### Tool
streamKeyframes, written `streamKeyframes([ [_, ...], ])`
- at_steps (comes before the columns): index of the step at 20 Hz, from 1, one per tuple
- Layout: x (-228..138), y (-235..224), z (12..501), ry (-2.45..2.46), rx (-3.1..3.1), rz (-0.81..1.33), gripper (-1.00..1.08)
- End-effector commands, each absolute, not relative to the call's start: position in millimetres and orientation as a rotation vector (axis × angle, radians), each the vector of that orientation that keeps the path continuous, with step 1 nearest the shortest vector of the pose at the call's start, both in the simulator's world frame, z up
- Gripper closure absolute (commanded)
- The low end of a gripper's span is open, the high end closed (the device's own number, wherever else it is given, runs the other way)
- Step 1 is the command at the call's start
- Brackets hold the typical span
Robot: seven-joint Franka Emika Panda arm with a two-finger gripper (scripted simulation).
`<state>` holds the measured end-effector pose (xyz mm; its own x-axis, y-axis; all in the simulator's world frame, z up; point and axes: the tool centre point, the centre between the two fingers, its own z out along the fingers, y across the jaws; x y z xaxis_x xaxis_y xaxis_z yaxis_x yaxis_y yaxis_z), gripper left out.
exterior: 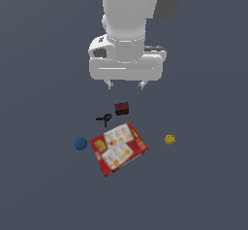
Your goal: Pick up a designated object from a clutter of objects.
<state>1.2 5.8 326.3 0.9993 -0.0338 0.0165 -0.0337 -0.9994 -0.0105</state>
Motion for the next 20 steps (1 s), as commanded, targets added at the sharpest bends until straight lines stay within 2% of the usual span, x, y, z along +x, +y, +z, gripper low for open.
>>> streamKeyframes([
  [1, 1.2, 5.8, 326.3, 0.053, -3.131, -0.026, -0.92],
  [12, 2.1, 22.5, 333.8, 0.041, -3.13, -0.061, -0.92],
  [20, 8.2, 14.9, 326.2, 0.012, -3.129, -0.057, -0.92],
])
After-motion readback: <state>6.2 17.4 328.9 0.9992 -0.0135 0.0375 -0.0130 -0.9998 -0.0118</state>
